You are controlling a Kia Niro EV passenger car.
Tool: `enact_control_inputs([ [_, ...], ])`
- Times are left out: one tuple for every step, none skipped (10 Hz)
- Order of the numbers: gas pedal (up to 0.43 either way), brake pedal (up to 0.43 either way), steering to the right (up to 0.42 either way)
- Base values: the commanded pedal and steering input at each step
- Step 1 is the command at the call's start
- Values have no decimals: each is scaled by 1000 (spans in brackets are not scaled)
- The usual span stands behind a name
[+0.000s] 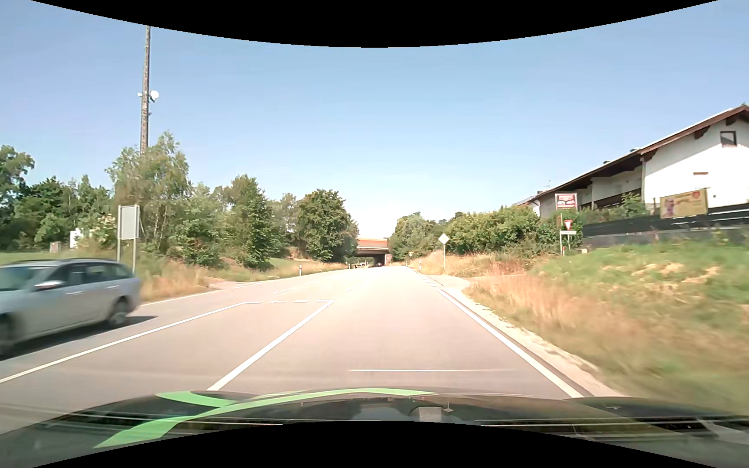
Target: Follow the waypoints while adhering to traffic rules and regulations
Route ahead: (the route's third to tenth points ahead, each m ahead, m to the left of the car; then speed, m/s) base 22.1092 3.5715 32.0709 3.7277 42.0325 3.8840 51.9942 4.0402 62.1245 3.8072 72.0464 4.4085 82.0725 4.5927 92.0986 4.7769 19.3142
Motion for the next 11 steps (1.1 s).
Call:
enact_control_inputs([
  [260, 0, -3],
  [220, 0, -3],
  [189, 0, -5],
  [177, 0, -5],
  [177, 0, -5],
  [189, 0, -5],
  [209, 0, -5],
  [220, 0, -5],
  [220, 0, -5],
  [197, 0, -5],
  [177, 0, -5],
])
